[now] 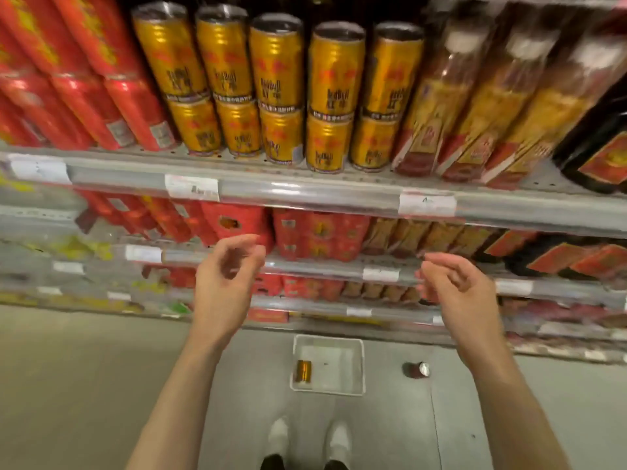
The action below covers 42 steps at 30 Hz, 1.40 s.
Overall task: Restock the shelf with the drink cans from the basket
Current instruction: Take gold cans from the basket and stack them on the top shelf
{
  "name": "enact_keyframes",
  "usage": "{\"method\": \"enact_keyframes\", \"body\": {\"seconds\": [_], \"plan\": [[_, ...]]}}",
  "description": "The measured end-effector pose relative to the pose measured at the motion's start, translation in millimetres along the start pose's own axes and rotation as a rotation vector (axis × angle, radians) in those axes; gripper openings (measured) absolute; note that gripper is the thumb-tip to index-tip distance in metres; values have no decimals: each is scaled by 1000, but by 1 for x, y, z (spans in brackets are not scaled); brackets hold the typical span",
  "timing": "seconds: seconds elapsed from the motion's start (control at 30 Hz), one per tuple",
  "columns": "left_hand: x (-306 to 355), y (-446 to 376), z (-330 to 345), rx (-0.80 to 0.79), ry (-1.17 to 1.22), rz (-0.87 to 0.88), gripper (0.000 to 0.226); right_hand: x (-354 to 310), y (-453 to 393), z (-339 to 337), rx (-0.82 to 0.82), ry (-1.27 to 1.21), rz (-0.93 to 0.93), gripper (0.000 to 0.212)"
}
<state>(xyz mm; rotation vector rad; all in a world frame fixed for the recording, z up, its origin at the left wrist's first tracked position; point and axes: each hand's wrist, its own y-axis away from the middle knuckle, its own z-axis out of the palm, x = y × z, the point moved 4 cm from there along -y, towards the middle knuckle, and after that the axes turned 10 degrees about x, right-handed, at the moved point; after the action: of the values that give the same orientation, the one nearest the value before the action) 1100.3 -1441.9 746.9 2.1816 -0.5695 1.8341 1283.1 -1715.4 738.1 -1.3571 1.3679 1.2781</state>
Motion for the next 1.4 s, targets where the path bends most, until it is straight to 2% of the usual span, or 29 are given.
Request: {"method": "enact_keyframes", "body": {"seconds": [0.1, 0.2, 0.4, 0.53, 0.8, 1.0, 1.1, 1.2, 1.4], "plan": [[-56, 22, 14, 37, -12, -137, 14, 57, -12, -3, -32, 44, 98, 10], [-107, 39, 26, 9, -43, -233, 18, 110, -21, -5, -38, 95, 156, 12], [-233, 50, 37, 0, -124, -337, 17, 233, -30, 14, -76, 213, 226, 8], [-351, 50, 47, -31, -175, -356, 21, 347, -28, 41, -47, 230, 278, 11], [-610, 54, 76, -125, -281, -375, 21, 609, -40, 119, -119, 279, 319, 10], [-758, 58, 114, -209, -324, -427, 22, 766, -62, 176, -198, 325, 349, 16], [-809, 58, 134, -288, -348, -466, 28, 835, -70, 202, -255, 357, 418, 11], [-841, 59, 147, -350, -360, -491, 36, 896, -71, 229, -382, 452, 497, 16], [-849, 59, 156, -424, -225, -540, 35, 942, -54, 272, -599, 618, 573, 54]]}}
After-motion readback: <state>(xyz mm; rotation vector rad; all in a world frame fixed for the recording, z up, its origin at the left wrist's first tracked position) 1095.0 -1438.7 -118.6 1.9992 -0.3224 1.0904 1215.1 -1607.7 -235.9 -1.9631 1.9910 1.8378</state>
